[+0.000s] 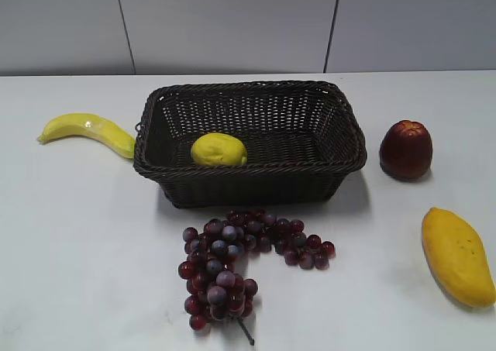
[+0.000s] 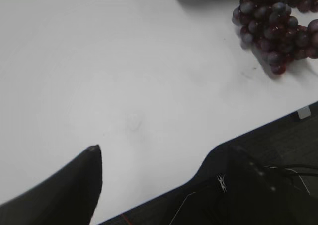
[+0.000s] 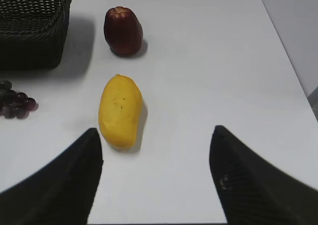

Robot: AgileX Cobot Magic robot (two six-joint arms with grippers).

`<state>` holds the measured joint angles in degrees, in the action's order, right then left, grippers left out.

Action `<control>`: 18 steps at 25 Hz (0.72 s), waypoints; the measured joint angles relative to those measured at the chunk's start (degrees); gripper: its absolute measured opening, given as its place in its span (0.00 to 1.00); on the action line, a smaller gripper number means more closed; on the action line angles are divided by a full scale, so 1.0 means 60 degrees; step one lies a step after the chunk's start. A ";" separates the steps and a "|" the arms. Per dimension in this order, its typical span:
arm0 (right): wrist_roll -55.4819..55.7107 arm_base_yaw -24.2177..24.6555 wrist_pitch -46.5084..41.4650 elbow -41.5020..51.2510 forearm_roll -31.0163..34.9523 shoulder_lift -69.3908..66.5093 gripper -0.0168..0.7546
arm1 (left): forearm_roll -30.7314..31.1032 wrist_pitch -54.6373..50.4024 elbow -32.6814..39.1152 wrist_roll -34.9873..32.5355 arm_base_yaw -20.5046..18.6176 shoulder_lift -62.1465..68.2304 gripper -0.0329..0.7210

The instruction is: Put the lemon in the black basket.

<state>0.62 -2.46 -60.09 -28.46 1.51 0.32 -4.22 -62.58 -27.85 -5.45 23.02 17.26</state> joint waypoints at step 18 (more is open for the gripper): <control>0.0000 0.0000 0.0000 0.0000 0.0003 0.0000 0.74 | -0.0010 -0.0021 0.0008 0.0000 -0.3615 -0.2925 0.74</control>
<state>0.62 -2.46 -60.09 -28.46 1.53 0.32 -4.29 -62.70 -27.80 -5.45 1.33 -0.29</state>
